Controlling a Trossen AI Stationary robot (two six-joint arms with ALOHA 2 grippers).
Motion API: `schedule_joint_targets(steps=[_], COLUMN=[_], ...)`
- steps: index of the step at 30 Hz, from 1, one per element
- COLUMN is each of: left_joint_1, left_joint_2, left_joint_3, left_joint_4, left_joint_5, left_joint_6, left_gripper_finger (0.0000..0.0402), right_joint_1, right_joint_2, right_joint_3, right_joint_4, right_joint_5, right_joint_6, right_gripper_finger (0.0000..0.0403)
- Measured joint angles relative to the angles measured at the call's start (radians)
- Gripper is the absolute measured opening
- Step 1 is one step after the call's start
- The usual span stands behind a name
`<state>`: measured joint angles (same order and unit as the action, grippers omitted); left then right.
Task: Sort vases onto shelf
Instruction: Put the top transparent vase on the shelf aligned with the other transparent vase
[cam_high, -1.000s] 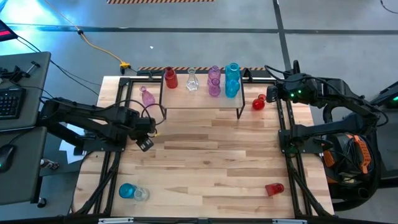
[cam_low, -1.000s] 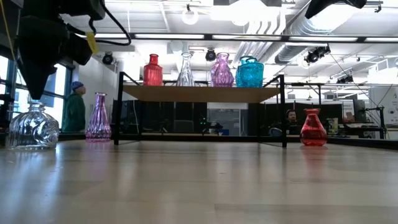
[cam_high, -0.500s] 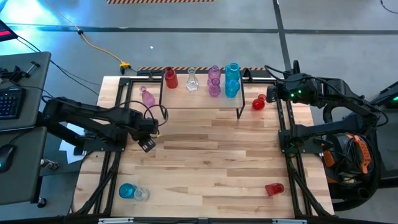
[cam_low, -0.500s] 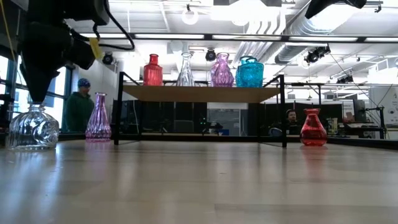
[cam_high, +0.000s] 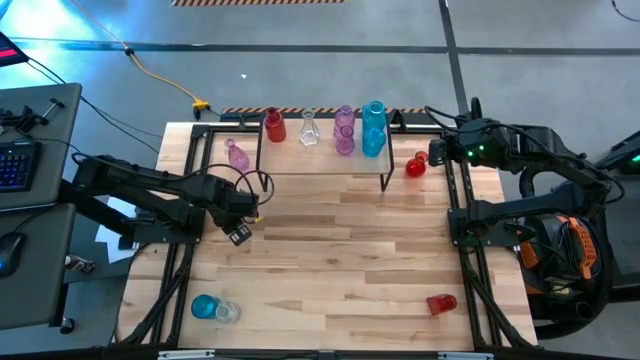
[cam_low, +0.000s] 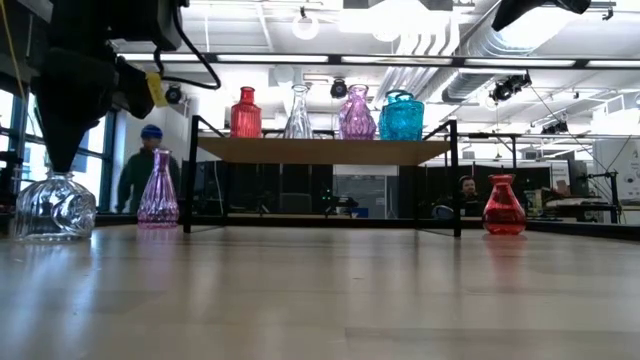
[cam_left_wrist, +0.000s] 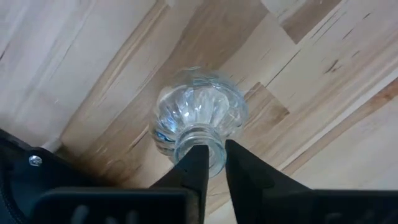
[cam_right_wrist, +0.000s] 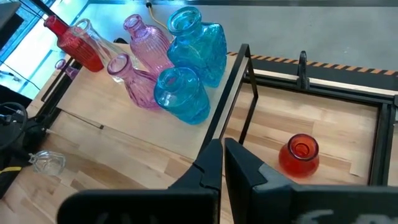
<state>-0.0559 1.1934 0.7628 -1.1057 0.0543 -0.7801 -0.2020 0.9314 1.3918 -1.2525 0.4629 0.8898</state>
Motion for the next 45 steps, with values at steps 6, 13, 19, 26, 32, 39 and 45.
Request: schedule_joint_targets(steps=[6, 13, 19, 26, 32, 39, 45], left_joint_1=[0.000, 0.000, 0.000, 0.029, 0.091, 0.204, 0.312], left_joint_2=[0.000, -0.006, -0.007, -0.007, -0.007, -0.003, -0.003], left_joint_3=[0.000, 0.040, 0.140, 0.315, 0.497, 0.662, 0.725], left_joint_4=[0.001, -0.004, -0.001, -0.001, 0.004, 0.014, 0.121], left_joint_5=[0.004, 0.023, 0.022, 0.010, -0.046, -0.115, -0.119], left_joint_6=[0.014, 0.033, 0.076, 0.146, 0.219, 0.341, 0.440], left_gripper_finger=[0.0011, 0.0009, 0.0009, 0.0008, 0.0008, 0.0010, 0.0011], right_joint_1=[0.000, 0.000, 0.000, 0.000, 0.000, 0.000, 0.000], right_joint_2=[0.000, 0.000, 0.000, 0.000, 0.000, 0.000, 0.000], right_joint_3=[0.000, 0.000, 0.000, 0.000, 0.000, 0.000, 0.000], right_joint_4=[-0.001, -0.001, -0.001, -0.001, -0.002, -0.005, -0.010], right_joint_5=[0.000, 0.000, 0.001, 0.001, 0.001, 0.003, 0.003], right_joint_6=[0.000, 0.000, 0.000, -0.019, -0.026, -0.043, -0.055], right_gripper_finger=[0.0000, 0.0000, 0.0000, 0.0000, 0.0000, 0.0000, 0.0000])
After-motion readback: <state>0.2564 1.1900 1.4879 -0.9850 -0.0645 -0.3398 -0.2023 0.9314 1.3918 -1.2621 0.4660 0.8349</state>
